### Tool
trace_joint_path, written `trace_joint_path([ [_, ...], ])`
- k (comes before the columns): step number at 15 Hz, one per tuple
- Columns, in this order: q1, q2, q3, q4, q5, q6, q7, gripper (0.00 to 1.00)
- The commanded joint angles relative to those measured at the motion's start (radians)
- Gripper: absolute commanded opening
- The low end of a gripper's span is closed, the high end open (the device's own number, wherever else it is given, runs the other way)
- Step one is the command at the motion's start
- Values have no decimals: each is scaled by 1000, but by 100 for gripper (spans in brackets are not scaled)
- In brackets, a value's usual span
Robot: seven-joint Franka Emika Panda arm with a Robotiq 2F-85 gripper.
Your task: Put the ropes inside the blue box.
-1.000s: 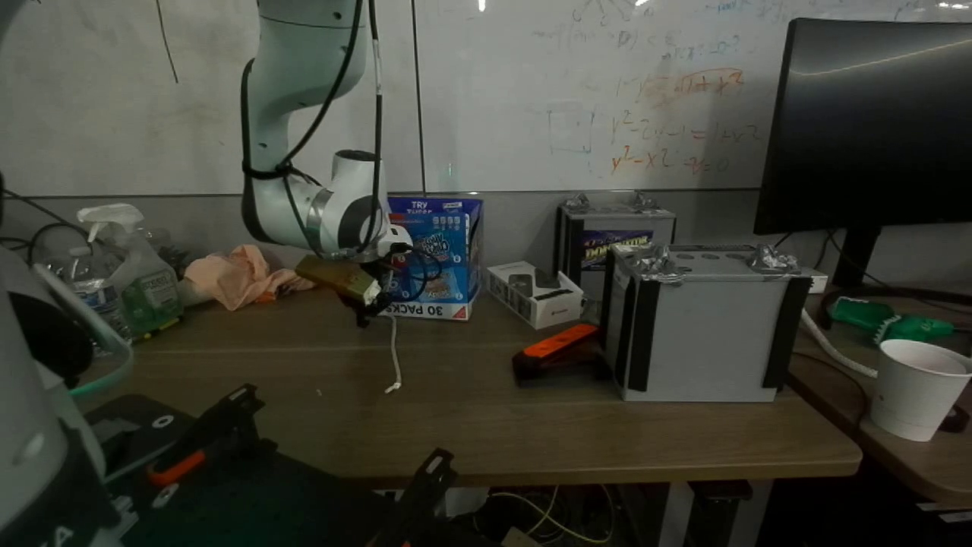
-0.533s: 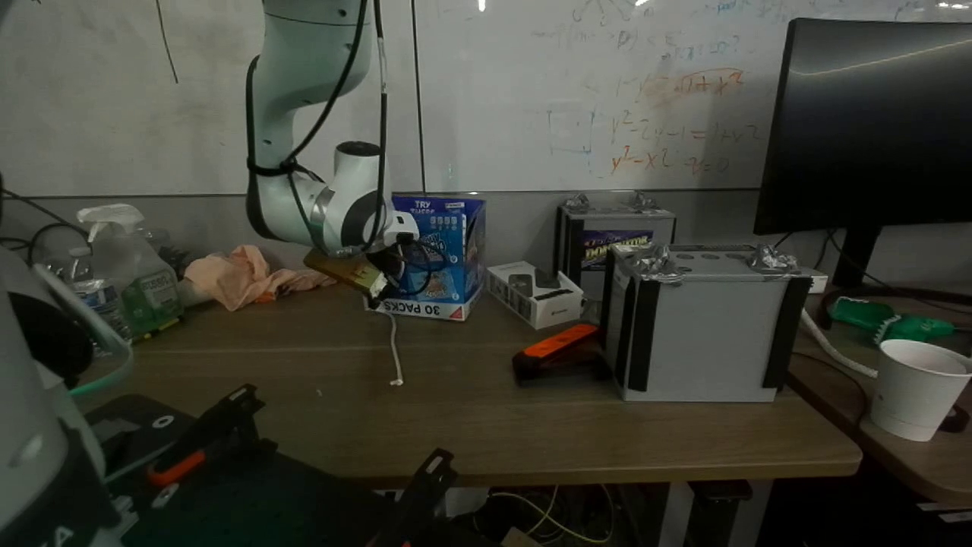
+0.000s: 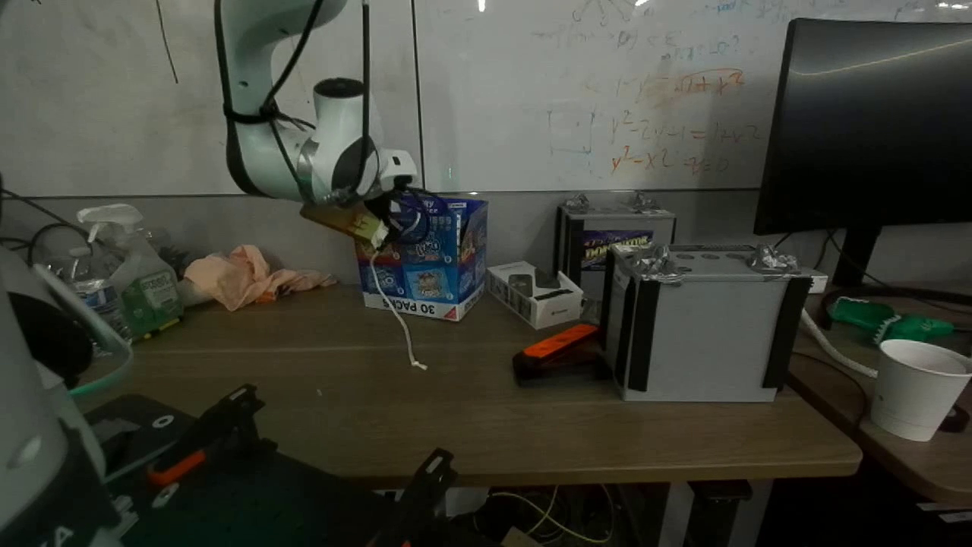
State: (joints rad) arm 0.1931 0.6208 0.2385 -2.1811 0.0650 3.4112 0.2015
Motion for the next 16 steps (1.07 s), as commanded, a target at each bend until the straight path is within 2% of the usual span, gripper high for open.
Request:
trace_joint_path([
  [1, -18, -228, 21, -157, 42, 17, 21, 1],
  [4, 0, -389, 7, -198, 90, -40, 49, 1],
  [6, 46, -490, -38, -203, 153, -81, 64, 1],
  [9, 145, -627, -165, -198, 246, -146, 48, 1],
  [11, 154, -687, -226, -188, 230, -155, 69, 1],
  [12, 52, -703, -152, -171, 227, -166, 68, 1],
  [13, 40, -720, -163, -161, 228, -174, 73, 1],
  [16, -147, -751, -51, -138, 98, -207, 216, 1],
])
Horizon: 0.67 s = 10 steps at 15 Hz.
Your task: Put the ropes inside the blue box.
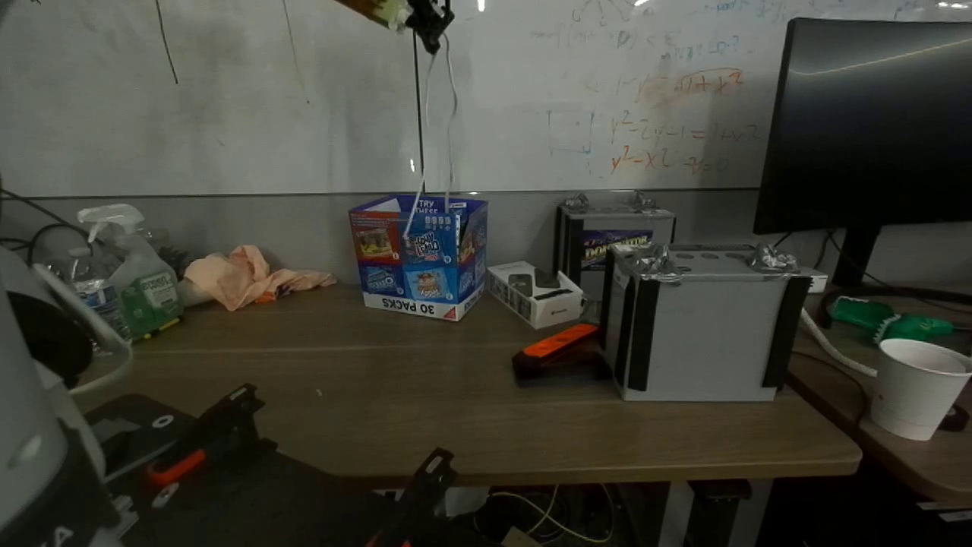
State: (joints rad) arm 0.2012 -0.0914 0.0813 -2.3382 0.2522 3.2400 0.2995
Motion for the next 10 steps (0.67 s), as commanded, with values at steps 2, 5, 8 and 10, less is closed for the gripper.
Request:
trace_joint_path([
  [2, -280, -69, 209, 36, -176, -102, 231, 1],
  [5, -403, -103, 367, 86, -344, -237, 464, 1],
  [8, -425, -108, 481, 174, -440, -373, 653, 1],
  [10, -436, -98, 546, 235, -499, -440, 762, 1],
])
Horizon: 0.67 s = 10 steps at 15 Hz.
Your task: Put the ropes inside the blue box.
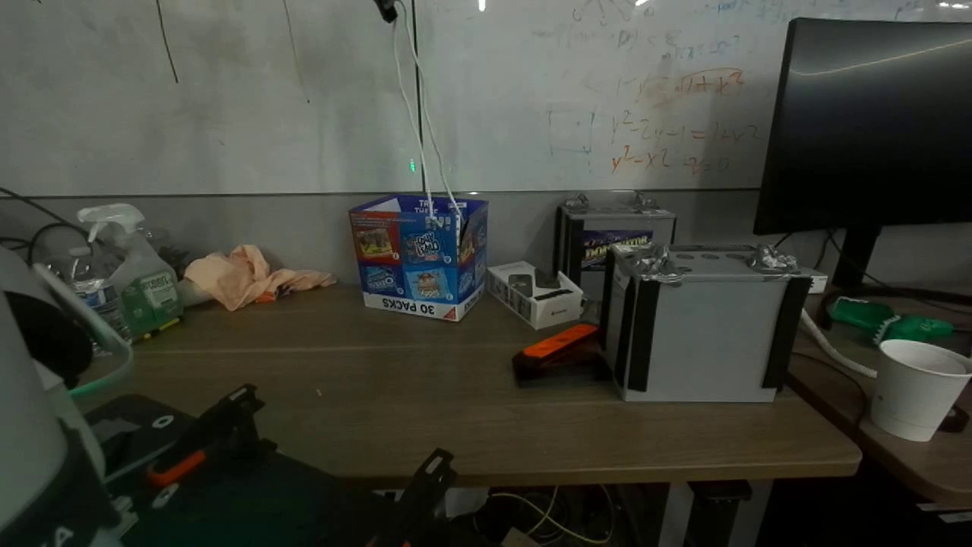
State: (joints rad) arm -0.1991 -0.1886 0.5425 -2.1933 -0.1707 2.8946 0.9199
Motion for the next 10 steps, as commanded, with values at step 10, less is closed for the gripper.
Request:
trace_joint_path([
  [10, -129, 102, 223, 274, -428, -259, 501, 1],
])
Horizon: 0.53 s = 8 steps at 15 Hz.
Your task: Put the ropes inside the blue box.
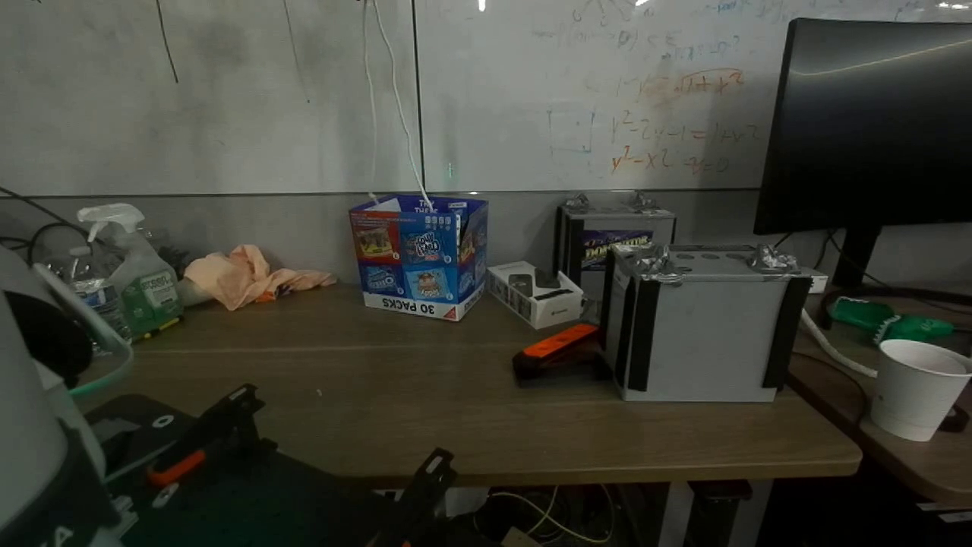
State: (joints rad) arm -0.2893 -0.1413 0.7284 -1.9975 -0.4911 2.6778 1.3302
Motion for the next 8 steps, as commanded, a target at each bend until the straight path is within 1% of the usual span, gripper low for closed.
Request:
trace_joint_path([
  [1, -42, 74, 41, 94, -142, -56, 114, 1],
  [4, -38, 139, 47, 136, -252, -100, 185, 1],
  [8, -14, 239, 38, 180, -353, -169, 230, 1],
])
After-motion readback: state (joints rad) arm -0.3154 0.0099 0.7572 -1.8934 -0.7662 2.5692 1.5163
